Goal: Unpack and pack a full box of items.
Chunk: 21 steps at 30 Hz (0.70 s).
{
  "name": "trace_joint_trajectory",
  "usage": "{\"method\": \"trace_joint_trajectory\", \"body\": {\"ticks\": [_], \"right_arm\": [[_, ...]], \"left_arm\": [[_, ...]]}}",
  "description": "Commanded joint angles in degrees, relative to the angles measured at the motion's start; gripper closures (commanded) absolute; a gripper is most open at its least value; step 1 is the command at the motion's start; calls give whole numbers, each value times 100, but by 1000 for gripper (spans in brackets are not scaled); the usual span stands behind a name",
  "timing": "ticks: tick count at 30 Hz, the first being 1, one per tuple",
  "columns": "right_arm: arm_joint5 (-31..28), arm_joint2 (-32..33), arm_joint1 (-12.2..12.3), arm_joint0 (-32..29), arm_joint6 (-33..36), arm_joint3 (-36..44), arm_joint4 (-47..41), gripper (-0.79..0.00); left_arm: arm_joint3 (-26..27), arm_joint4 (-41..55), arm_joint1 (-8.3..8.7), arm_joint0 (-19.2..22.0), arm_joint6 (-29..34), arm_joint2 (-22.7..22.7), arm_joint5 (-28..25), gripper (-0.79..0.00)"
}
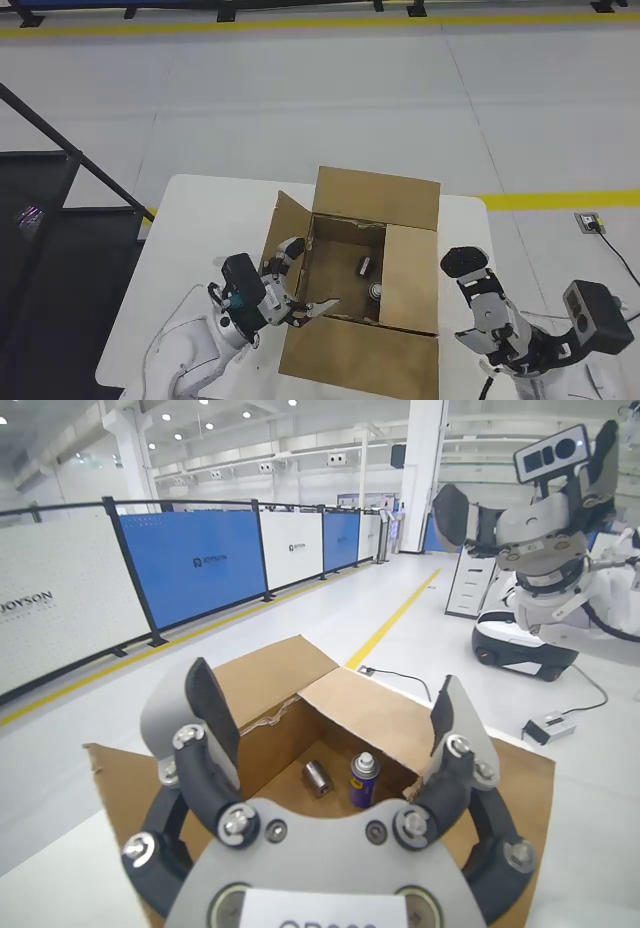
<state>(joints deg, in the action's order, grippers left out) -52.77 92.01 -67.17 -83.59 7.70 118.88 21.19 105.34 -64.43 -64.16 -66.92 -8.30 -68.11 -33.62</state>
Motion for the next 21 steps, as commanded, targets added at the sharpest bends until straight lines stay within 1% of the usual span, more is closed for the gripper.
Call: {"method": "trace_joint_trajectory", "body": {"ticks": [1,5,7,9,12,15,18,21], "right_arm": [[-79,205,10,-110,-84,87,10,-785],[-159,534,22,-370,-225,137,-20,-785],[-183,672,28,-479,-266,134,-35,-785],[-203,781,33,-571,-290,129,-52,-785],[-224,870,39,-663,-305,146,-84,-785],[-214,905,44,-708,-293,174,-102,-785],[-177,891,48,-718,-265,216,-93,-785],[-132,840,50,-682,-236,228,-85,-785]], "left_arm": [[-378,529,-75,362,137,301,-88,-785],[-1011,1452,-224,948,470,799,-238,-785],[-1325,2088,-301,1203,793,1099,-505,-785],[-1631,2534,-367,1492,1222,1313,-537,-785],[-1956,2920,-457,1796,1691,1574,-458,-785],[-2194,3127,-515,1951,1905,1695,-408,-785],[-2412,3268,-545,1999,2014,1707,-300,-785],[-2493,3370,-566,2015,2134,1728,-321,-785]]}}
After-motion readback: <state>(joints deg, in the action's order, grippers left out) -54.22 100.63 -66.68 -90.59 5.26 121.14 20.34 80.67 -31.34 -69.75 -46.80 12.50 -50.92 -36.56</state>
